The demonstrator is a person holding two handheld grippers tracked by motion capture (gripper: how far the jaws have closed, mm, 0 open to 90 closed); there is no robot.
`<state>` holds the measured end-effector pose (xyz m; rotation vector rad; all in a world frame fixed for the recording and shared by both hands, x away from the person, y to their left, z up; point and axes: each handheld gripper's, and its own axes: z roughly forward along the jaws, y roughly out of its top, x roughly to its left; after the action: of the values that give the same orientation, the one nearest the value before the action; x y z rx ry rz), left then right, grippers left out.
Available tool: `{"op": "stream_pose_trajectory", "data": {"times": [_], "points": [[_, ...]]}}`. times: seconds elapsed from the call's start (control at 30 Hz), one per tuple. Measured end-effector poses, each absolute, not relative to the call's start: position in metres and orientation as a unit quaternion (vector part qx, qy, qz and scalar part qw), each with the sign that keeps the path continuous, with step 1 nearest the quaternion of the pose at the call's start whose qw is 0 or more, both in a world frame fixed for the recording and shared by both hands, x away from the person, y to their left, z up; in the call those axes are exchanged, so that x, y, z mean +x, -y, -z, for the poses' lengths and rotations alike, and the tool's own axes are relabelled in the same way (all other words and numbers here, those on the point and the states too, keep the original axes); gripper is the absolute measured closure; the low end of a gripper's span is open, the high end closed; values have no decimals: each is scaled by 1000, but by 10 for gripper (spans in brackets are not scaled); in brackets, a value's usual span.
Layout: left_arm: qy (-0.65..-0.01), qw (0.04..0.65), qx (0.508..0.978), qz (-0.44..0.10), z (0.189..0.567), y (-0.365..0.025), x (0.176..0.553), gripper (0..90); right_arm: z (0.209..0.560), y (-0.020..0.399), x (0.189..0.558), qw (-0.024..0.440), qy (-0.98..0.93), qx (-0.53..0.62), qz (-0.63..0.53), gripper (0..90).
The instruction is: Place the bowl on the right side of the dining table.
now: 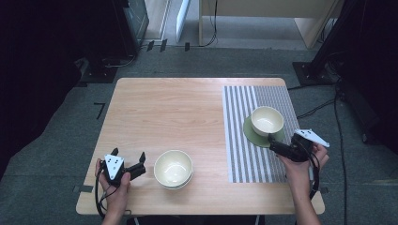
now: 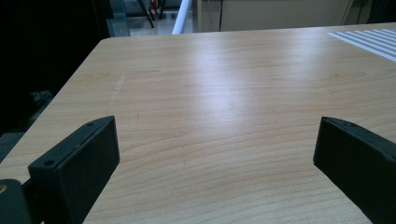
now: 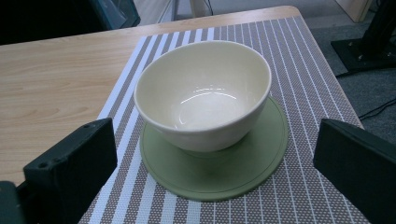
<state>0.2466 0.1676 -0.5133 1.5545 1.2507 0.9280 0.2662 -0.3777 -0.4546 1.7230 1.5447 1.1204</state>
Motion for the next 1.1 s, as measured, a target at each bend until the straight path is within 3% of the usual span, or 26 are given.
{"op": "stream_pose_trajectory", "data": {"times": [1.1], "points": [[-506,453,630,-376,513,-167,246,1,477,378,223,288,-583,641,-408,0]]}}
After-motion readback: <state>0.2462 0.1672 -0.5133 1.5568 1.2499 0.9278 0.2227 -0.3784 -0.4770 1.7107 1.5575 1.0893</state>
